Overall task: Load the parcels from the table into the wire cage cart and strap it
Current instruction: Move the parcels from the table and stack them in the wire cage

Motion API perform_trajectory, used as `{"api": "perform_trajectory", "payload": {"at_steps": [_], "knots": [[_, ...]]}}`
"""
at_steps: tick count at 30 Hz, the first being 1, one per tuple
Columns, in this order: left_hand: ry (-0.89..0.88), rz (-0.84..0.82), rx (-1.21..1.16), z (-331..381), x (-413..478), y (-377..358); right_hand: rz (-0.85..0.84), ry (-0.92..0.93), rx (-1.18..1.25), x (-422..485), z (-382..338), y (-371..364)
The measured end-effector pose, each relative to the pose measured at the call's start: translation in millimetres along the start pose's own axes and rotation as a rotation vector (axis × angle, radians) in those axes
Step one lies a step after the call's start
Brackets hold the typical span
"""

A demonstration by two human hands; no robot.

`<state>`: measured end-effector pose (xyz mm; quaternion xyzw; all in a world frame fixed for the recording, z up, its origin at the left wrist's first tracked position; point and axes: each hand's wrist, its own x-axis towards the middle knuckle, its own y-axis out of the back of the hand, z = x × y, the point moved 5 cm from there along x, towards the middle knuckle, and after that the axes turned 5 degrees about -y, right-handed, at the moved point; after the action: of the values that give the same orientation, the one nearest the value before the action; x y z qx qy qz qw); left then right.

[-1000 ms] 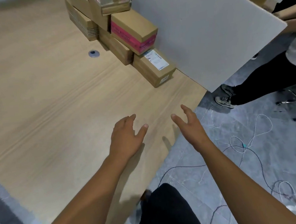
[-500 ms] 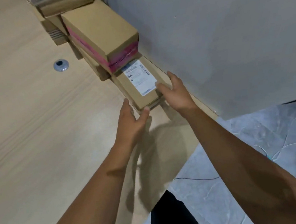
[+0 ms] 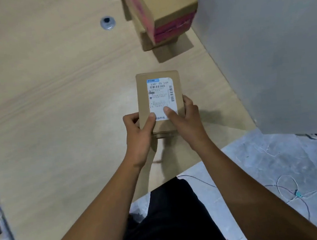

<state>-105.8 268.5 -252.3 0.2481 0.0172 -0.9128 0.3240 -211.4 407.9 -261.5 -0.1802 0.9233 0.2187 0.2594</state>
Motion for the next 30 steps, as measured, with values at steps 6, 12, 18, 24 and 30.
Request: {"api": "perform_trajectory", "payload": {"at_steps": [6, 12, 18, 24, 30], "knots": [[-0.003, 0.206, -0.215, -24, -64, 118, -0.226, 0.189, -0.128, -73, -27, -107], [-0.117, 0.448, -0.437, -60, -151, 268, -0.464, 0.439, -0.271, -188, -56, -245], [-0.205, 0.727, -0.497, -117, -259, 424, -0.679, 0.585, -0.345, -333, -51, -386], [-0.203, 0.913, -0.515, -160, -356, 532, -0.9, 0.646, -0.494, -437, -35, -495], [-0.186, 1.059, -0.429, -188, -382, 594, -1.03, 0.642, -0.563, -469, -27, -582]]}}
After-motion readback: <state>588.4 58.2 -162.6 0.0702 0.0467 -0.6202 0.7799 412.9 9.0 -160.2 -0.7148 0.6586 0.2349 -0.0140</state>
